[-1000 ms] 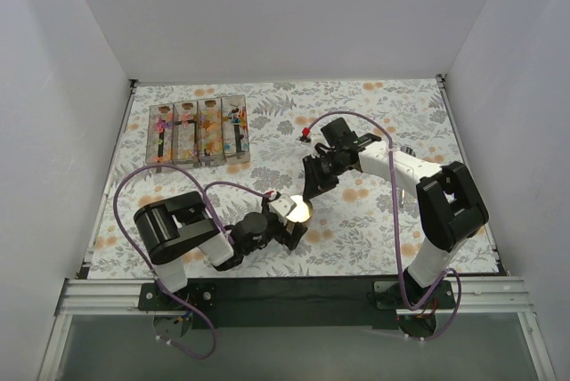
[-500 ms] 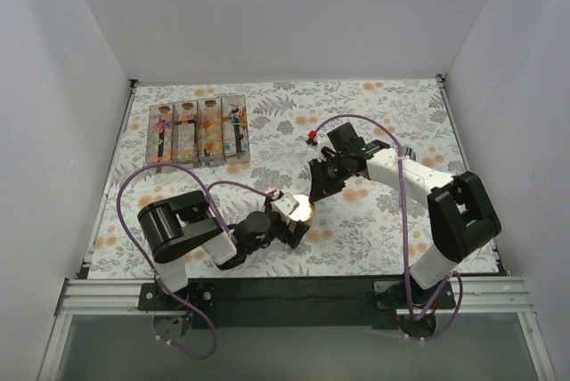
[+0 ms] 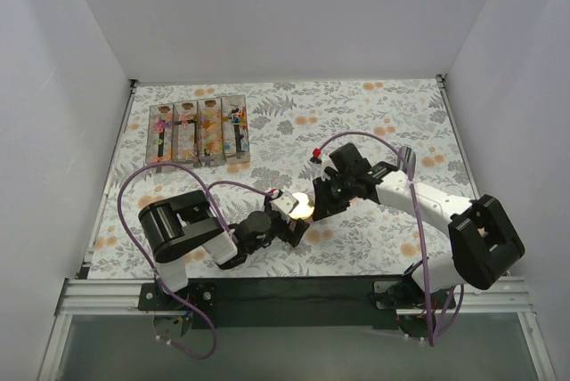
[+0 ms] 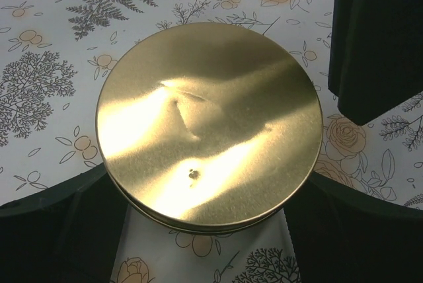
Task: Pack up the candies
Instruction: Screw the bottle lid onto the packing bottle.
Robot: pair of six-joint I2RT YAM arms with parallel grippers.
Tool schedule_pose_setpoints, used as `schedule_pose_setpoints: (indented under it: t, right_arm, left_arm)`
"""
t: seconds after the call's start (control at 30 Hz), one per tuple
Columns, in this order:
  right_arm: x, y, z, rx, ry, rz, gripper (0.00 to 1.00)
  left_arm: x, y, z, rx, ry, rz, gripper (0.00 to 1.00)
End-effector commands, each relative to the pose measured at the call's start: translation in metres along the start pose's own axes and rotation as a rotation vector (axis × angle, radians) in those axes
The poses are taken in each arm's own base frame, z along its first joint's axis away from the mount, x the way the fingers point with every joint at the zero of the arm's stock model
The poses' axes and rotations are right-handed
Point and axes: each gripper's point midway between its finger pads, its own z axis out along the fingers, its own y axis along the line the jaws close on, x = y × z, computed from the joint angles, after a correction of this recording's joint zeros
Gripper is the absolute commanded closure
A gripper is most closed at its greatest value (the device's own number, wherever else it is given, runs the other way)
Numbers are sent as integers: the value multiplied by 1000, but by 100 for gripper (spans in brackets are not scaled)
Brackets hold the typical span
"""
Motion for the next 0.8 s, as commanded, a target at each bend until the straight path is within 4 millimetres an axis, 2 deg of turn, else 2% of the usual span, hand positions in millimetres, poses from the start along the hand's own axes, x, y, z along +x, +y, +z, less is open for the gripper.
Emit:
schedule_pose_setpoints:
  t: [0.0, 0.17, 0.2, 0.3, 0.33, 0.4, 0.43, 0.63, 0.77]
  right_arm:
    - [-8, -1, -12, 41, -53, -7, 74]
    - [-35, -13, -24, 46, -102, -27, 62]
    - [-50, -13, -29, 38, -130, -63, 59]
    - [-64, -7, -23, -13, -109, -109, 55]
    - [-77, -1, -26, -32, -127, -148, 53]
    - [-80, -1, -17, -56, -97, -157, 50]
    - [-87, 2, -17, -64, -105, -181, 50]
    - [-84, 1, 0, -108, -49, -185, 50]
    - [-70, 3, 10, -133, -3, -197, 52]
  left_arm:
    - [13, 7, -1, -33, 46, -4, 25]
    - [15, 6, -2, -23, 52, -5, 25]
    - [15, 6, -3, -23, 52, -6, 25]
    - [14, 5, -3, -17, 53, -6, 25]
    - [15, 5, -3, -17, 56, -4, 24]
    - [15, 4, -3, -13, 55, -6, 24]
    - [15, 3, -2, -8, 58, -6, 23]
    - [17, 0, -2, 5, 67, -11, 19]
    - [21, 1, -2, -1, 81, -13, 18]
